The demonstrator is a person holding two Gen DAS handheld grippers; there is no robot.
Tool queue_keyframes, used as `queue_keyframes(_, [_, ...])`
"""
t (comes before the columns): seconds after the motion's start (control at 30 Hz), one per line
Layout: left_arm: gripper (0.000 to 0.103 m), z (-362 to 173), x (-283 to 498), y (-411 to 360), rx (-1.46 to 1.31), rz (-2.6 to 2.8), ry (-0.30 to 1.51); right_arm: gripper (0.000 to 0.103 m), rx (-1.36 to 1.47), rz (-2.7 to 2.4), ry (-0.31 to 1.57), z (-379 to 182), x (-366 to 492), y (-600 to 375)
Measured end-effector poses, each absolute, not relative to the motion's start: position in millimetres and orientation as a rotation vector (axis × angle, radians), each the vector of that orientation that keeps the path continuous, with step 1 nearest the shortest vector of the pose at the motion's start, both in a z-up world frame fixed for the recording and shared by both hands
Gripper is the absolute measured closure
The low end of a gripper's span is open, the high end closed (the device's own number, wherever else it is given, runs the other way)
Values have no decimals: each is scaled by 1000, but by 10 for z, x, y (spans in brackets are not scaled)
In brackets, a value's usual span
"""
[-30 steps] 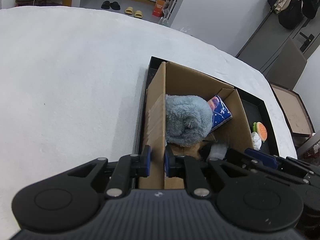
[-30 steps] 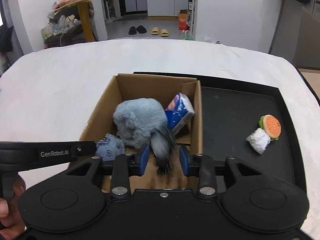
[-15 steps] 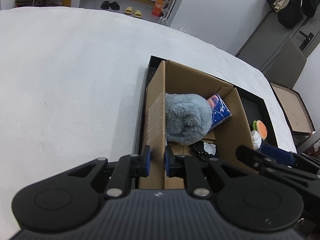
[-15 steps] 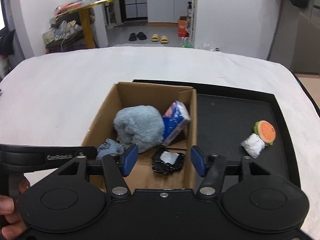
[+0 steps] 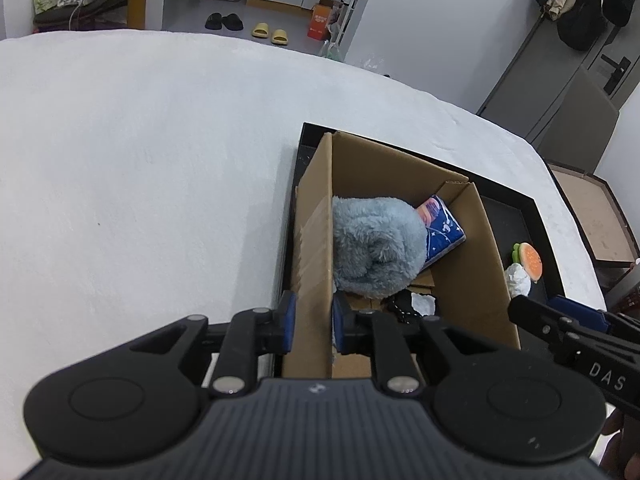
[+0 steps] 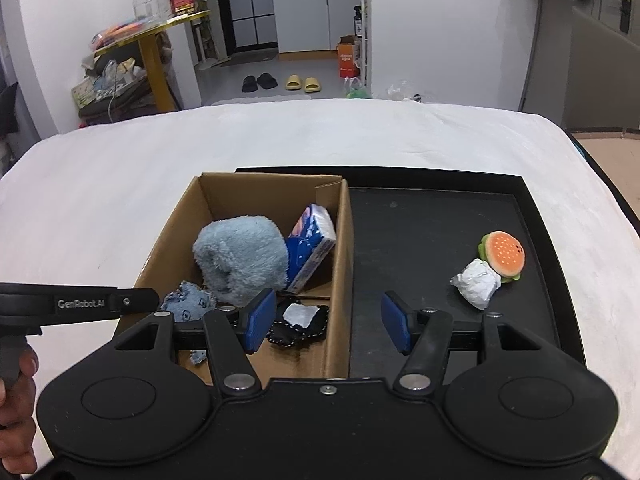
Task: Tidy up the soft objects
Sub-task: 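Move the right gripper back to the white crumpled cloth and grasp it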
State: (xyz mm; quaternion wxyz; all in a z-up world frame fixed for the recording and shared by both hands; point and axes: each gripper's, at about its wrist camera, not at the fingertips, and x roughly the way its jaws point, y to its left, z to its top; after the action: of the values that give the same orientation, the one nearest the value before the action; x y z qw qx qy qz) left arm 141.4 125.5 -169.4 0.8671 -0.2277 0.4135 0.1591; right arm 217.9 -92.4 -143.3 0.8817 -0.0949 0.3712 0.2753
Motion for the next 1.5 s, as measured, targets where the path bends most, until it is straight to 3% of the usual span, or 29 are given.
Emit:
queue_keyframes(0.1, [84, -1670, 1412, 1273, -479, 348, 867, 45, -184, 566, 772, -1436, 2211, -971])
queue_keyframes(0.17, [75, -1651, 1420, 1270, -471, 364, 865, 45, -178, 563, 770, -1435, 2229, -995])
queue_keyframes(0.23, [56, -1631, 1427, 1266, -460, 381, 861, 44, -168, 560, 767, -1434, 2250, -1026])
queue_keyframes(0.43, [40, -1583, 1441, 1228, -451, 398, 846, 38, -137, 544, 768, -1453, 2311, -1133])
queue_keyframes(0.7, [34, -1589, 1505, 1151, -425, 421, 866, 26, -100, 520, 775, -1477, 2423, -1288])
queue_keyframes(0.93, [30, -1594, 1589, 1083, -400, 440, 875, 24, -77, 501, 787, -1529, 2532, -1402])
queue_keyframes(1.5, [29, -1645, 1782, 986, -353, 478, 894, 18, -44, 470, 821, -1718, 2788, -1629])
